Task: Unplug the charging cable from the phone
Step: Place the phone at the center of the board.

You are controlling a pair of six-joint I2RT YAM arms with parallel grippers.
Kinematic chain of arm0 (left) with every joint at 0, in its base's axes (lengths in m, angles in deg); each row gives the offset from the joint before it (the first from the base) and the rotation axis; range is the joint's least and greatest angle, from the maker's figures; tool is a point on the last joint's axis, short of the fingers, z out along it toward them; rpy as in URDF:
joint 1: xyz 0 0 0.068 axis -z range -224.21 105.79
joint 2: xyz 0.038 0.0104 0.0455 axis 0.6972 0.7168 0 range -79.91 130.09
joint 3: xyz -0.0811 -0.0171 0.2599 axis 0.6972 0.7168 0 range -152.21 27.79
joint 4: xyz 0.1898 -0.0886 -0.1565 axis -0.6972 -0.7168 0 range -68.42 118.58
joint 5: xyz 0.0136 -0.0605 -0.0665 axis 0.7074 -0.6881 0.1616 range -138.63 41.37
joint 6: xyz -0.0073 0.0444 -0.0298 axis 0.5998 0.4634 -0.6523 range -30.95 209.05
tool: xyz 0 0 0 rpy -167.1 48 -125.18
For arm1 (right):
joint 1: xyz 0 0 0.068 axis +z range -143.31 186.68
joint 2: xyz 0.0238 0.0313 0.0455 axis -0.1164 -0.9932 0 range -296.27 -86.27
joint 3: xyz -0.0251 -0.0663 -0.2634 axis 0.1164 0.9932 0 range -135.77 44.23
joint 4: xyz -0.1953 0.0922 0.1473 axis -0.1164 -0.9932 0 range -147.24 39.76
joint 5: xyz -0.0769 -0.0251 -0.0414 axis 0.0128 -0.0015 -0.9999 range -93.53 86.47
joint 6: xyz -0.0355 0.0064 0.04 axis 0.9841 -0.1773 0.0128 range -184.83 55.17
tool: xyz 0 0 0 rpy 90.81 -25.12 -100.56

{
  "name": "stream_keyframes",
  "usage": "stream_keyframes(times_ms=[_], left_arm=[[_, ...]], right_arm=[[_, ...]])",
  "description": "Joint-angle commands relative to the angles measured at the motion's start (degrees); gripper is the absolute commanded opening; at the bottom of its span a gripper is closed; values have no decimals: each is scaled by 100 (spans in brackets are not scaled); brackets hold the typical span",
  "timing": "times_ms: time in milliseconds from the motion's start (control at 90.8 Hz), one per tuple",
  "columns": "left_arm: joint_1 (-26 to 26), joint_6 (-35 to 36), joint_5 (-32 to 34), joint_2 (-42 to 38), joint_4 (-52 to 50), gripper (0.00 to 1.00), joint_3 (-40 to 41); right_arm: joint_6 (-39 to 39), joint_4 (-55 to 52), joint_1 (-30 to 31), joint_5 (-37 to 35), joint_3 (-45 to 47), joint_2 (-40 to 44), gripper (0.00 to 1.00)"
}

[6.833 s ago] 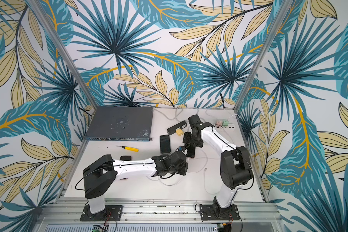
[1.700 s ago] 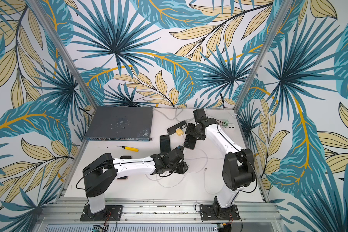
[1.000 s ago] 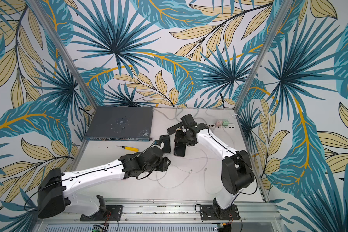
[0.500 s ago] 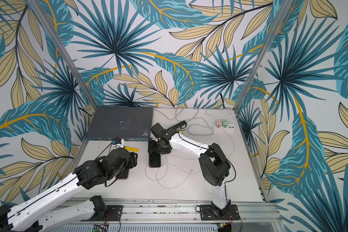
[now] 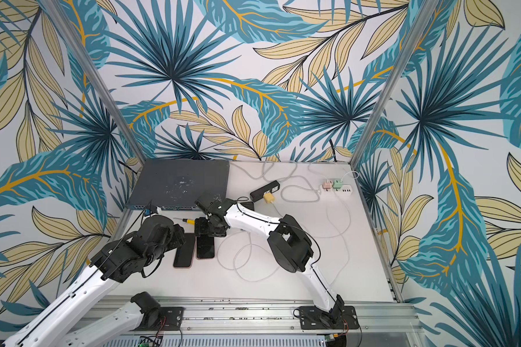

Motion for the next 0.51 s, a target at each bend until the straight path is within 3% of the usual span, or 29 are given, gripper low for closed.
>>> stream_keyframes(times_ms=[0,496], left_arm=[[-83,168,-102,-51,-20,70,-66],[-208,237,-260,-77,99,70,10]], right_arm=[[-310,-155,53,29,-101,-123,64],[-553,-508,100,-137,-600,-732,65]])
